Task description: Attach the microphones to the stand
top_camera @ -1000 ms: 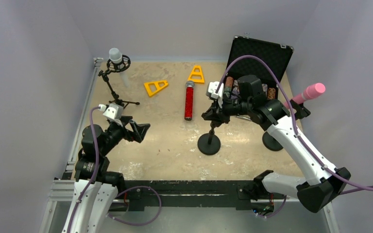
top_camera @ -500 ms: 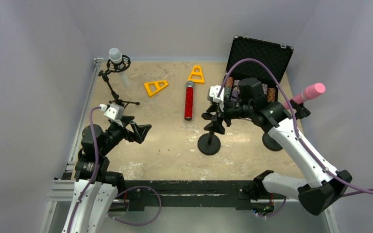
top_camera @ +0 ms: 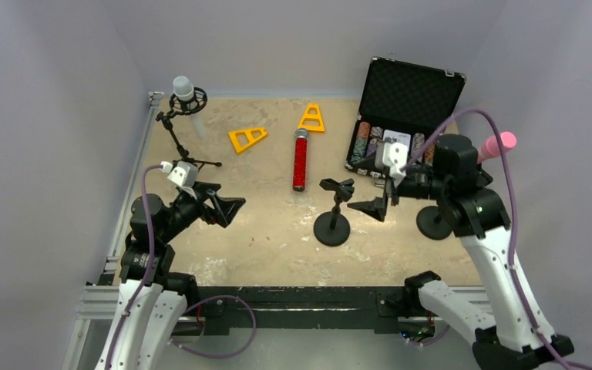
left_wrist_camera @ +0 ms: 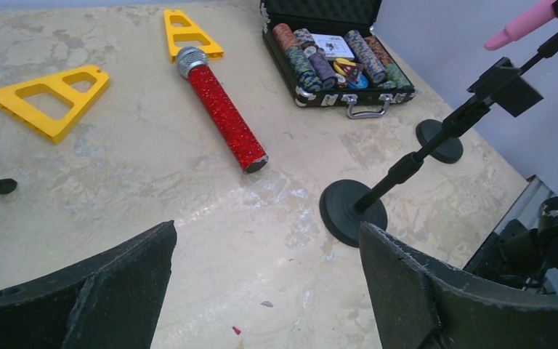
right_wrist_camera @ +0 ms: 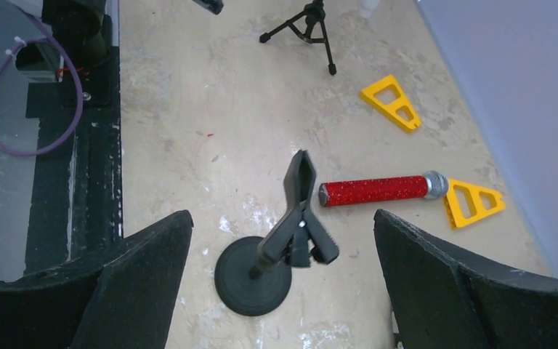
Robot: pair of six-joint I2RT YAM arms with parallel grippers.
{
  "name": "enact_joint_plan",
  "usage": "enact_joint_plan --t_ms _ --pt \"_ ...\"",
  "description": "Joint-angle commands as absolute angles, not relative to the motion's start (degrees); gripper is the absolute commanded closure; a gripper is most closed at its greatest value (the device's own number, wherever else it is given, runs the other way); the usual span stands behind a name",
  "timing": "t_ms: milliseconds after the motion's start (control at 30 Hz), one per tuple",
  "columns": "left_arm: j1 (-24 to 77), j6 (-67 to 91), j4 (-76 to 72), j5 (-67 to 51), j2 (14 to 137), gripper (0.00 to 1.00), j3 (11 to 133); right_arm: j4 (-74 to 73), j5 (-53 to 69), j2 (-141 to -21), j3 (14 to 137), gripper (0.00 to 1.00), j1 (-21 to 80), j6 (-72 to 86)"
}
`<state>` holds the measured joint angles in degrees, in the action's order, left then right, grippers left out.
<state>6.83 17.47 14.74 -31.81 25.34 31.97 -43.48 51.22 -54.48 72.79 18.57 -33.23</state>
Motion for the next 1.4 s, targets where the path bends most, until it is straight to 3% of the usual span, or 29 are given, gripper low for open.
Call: enact_joint_plan --t_ms 0,267,467,1367 --pt "6.94 22.48 9.65 -35.89 27.19 0.01 32.0 -37.42 55.98 -43.42 61.96 0.01 15.05 -34.32" --pt "6.94 23.51 12.06 -37.09 32.67 0.01 34.39 -43.61 55.03 -37.16 53.0 0.01 13.08 -42.69" --pt "7.03 26.55 12.41 -37.72 38.09 0.01 36.33 -38.27 61.76 -35.77 44.18 0.02 9.42 -42.12" --pt "24.82 20.96 32.93 -14.86 67.19 0.01 61.06 -38.32 58.43 -34.98 40.98 0.02 8.61 -44.82"
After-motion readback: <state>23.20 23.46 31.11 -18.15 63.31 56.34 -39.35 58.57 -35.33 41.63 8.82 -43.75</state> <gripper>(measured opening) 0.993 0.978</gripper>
